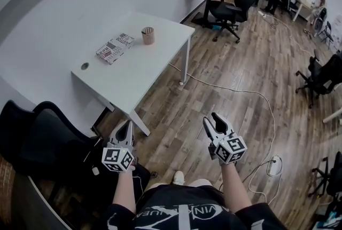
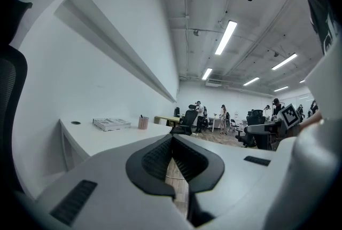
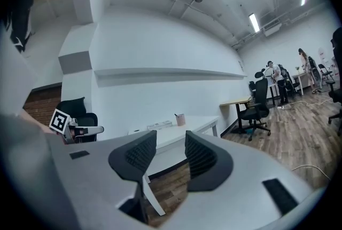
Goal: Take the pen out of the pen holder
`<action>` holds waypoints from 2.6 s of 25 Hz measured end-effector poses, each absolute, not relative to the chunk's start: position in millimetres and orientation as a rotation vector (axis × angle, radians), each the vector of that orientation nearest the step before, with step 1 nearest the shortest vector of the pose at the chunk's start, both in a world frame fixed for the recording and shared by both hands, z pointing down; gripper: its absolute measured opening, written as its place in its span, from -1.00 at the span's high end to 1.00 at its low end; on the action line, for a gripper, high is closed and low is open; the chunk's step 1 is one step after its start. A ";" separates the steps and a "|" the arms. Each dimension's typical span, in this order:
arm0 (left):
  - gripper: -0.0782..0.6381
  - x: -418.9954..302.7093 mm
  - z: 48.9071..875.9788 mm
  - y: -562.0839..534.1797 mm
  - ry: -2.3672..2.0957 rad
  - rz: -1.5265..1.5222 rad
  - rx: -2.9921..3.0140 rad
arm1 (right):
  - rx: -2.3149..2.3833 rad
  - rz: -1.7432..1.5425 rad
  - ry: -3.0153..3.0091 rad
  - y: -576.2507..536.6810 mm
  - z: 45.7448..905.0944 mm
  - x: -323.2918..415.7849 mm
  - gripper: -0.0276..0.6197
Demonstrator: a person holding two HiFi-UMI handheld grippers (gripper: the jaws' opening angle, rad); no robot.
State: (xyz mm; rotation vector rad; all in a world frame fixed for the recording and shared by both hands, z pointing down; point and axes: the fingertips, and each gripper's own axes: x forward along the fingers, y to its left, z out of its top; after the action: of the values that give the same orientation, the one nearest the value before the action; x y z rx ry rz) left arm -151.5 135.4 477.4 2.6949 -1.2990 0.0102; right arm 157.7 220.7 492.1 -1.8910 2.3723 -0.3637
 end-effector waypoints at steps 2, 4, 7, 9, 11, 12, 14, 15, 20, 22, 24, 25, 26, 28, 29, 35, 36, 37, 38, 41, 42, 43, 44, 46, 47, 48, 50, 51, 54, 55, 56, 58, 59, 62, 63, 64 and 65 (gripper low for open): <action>0.74 -148.6 477.4 132.8 -1.300 0.011 2.695 | -1.892 -0.369 2.365 219.0 493.0 161.8 0.43; 0.74 -145.5 478.7 130.8 -1.297 0.014 2.697 | -1.887 -0.380 2.357 217.4 495.6 164.4 0.43; 0.74 -139.4 480.2 128.4 -1.289 0.022 2.700 | -1.887 -0.399 2.347 216.5 500.2 168.8 0.43; 0.74 -136.1 480.9 125.6 -1.285 0.023 2.700 | -1.890 -0.405 2.343 215.0 502.4 171.5 0.43; 0.74 -133.7 482.0 122.2 -1.285 0.020 2.698 | -1.894 -0.411 2.343 212.4 504.7 173.3 0.43; 0.74 -132.2 482.7 120.7 -1.284 0.020 2.697 | -1.894 -0.414 2.344 210.9 505.9 174.3 0.43; 0.74 -128.8 485.0 117.9 -1.278 0.026 2.697 | -1.896 -0.421 2.344 208.0 508.2 177.2 0.43; 0.74 -126.9 486.4 116.3 -1.273 0.030 2.697 | -1.899 -0.424 2.342 206.3 509.0 179.6 0.43; 0.74 -120.5 491.7 94.3 -1.273 0.031 2.688 | -1.904 -0.427 2.326 184.0 508.6 192.2 0.43; 0.74 -116.6 489.5 82.2 -1.274 0.020 2.691 | -1.902 -0.421 2.328 172.2 507.6 195.6 0.43; 0.74 -111.3 485.1 72.4 -1.267 0.010 2.703 | -1.902 -0.411 2.331 161.1 505.2 199.2 0.43; 0.74 -108.4 483.2 67.0 -1.264 0.004 2.708 | -1.901 -0.406 2.330 154.3 503.6 201.5 0.43; 0.74 -105.9 481.8 60.6 -1.265 -0.003 2.709 | -1.897 -0.401 2.330 146.5 502.2 203.5 0.43; 0.74 -102.8 481.7 46.1 -1.273 -0.014 2.704 | -1.884 -0.398 2.336 130.5 502.0 205.1 0.43; 0.74 -101.8 482.8 38.7 -1.277 -0.015 2.702 | -1.877 -0.401 2.342 123.1 503.4 204.8 0.43; 0.74 -90.2 485.2 -2.2 -1.282 -0.012 2.689 | -1.842 -0.431 2.388 81.4 512.6 204.2 0.43; 0.74 -87.4 484.4 -8.1 -1.280 -0.010 2.690 | -1.839 -0.434 2.389 74.4 512.3 205.7 0.43; 0.74 -85.2 483.8 -14.0 -1.278 -0.007 2.690 | -1.837 -0.437 2.390 67.2 511.8 207.0 0.43; 0.74 -83.8 483.7 -19.9 -1.277 -0.003 2.690 | -1.835 -0.441 2.391 60.0 511.5 207.7 0.43; 0.74 -84.0 485.3 -39.4 -1.284 0.005 2.683 | -1.825 -0.447 2.400 38.1 511.5 207.4 0.43; 0.74 -84.3 485.6 -46.2 -1.288 0.005 2.679 | -1.822 -0.446 2.404 31.1 511.5 207.3 0.43; 0.74 -84.5 485.5 -52.8 -1.292 0.005 2.676 | -1.818 -0.447 2.407 24.4 511.4 207.3 0.43; 0.74 -84.4 485.3 -59.1 -1.295 0.006 2.674 | -1.816 -0.448 2.408 17.9 511.3 207.5 0.43; 0.74 -83.2 485.0 -70.8 -1.296 0.009 2.671 | -1.811 -0.456 2.410 5.4 511.1 208.0 0.43; 0.74 -82.3 485.1 -76.4 -1.295 0.011 2.670 | -1.808 -0.459 2.412 -0.7 510.9 208.3 0.43; 0.74 -81.4 485.2 -82.0 -1.293 0.013 2.670 | -1.806 -0.462 2.413 -6.7 510.8 208.4 0.43; 0.74 -79.6 485.7 -93.5 -1.290 0.018 2.669 | -1.804 -0.465 2.415 -18.9 511.2 208.7 0.43; 0.74 -78.8 486.1 -99.3 -1.289 0.019 2.669 | -1.803 -0.466 2.417 -25.2 511.5 208.9 0.43; 0.74 -77.7 486.8 -118.1 -1.288 0.025 2.671 | -1.796 -0.465 2.427 -45.3 511.4 208.3 0.43; 0.74 -77.4 486.7 -124.1 -1.288 0.024 2.671 | -1.793 -0.464 2.432 -51.8 511.2 207.8 0.43; 0.74 -77.3 486.8 -129.8 -1.289 0.023 2.671 | -1.789 -0.463 2.438 -58.0 511.2 207.2 0.43; 0.74 -78.0 487.4 -140.4 -1.290 0.021 2.670 | -1.784 -0.462 2.447 -69.9 511.6 205.3 0.43; 0.74 -78.8 487.8 -145.6 -1.291 0.019 2.669 | -1.781 -0.460 2.450 -75.8 511.7 204.0 0.43; 0.74 -81.0 488.0 -160.0 -1.297 0.016 2.669 | -1.766 -0.450 2.460 -92.3 510.3 199.4 0.43; 0.74 -81.3 488.2 -163.6 -1.297 0.017 2.668 | -1.761 -0.449 2.464 -96.7 509.9 198.0 0.43; 0.74 -81.4 488.7 -166.4 -1.298 0.018 2.666 | -1.757 -0.450 2.467 -100.5 510.0 197.1 0.43; 0.74 -81.7 489.3 -168.7 -1.299 0.018 2.663 | -1.753 -0.453 2.469 -103.8 510.1 196.6 0.43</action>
State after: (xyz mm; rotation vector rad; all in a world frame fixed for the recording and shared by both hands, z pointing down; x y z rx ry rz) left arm -81.7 -168.7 489.3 2.6625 -1.2993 0.0184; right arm 196.6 -103.8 510.1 -1.7534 2.4693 -0.4529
